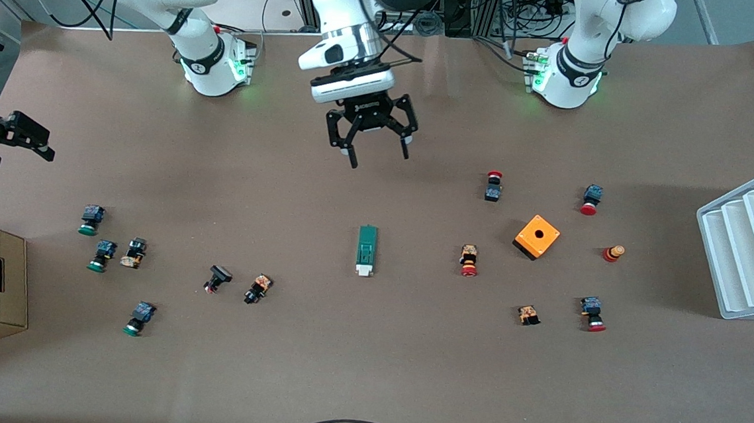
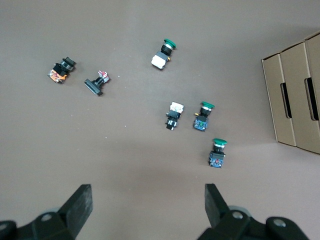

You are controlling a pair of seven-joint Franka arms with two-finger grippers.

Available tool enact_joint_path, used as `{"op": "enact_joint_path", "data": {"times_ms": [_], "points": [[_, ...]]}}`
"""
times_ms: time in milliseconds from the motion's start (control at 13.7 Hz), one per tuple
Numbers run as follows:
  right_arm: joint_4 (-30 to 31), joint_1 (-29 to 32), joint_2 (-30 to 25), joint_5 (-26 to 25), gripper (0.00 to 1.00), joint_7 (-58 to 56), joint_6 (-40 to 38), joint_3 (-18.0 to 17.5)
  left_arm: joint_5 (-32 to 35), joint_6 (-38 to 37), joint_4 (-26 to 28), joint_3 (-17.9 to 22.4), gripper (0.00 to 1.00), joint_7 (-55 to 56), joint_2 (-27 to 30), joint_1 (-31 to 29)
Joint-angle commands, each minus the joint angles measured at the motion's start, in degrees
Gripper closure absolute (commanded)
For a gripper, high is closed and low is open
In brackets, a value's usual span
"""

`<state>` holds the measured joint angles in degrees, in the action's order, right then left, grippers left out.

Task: Close load switch with both arms

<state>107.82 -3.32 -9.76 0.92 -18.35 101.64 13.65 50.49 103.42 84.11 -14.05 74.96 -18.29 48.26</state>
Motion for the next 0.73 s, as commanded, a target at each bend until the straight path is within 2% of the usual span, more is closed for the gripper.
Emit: {"op": "enact_joint_path", "data": {"times_ms": [0, 659], "points": [[0.0, -0.5, -0.4, -1.4, 0.0, -0.4, -0.1, 0.1, -4.2, -0.5, 1.0, -0.4, 0.0, -7.6, 4.2, -4.0], [-0.9, -0.3, 0.1, -1.0, 0.0, -0.4, -1.0, 0.1, -19.2, -0.8, 0.0, -0.3, 0.0, -33.6, 11.1, -19.1]]}}
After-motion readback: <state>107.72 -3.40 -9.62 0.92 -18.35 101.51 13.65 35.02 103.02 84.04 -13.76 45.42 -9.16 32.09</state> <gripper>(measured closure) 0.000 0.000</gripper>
